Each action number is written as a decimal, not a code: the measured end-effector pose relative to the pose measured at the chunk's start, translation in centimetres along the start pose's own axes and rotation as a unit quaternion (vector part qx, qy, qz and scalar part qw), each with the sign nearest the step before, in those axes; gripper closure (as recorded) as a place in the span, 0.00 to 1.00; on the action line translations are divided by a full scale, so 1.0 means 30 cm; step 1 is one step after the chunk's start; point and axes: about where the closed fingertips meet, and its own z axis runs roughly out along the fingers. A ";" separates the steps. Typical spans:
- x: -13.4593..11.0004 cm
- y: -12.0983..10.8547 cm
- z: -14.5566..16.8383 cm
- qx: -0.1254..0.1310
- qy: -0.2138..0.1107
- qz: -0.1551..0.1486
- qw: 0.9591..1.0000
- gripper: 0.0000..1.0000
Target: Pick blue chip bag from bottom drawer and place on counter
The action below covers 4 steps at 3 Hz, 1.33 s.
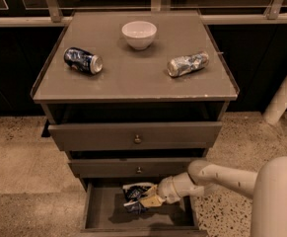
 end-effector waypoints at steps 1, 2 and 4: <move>-0.077 0.088 -0.166 -0.020 0.005 -0.022 1.000 1.00; -0.130 0.143 -0.355 0.009 -0.008 -0.040 0.999 1.00; -0.153 0.146 -0.348 -0.007 0.013 -0.043 0.999 1.00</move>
Offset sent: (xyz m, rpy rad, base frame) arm -0.0161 -0.1095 0.1527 0.0161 -0.1538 -0.0294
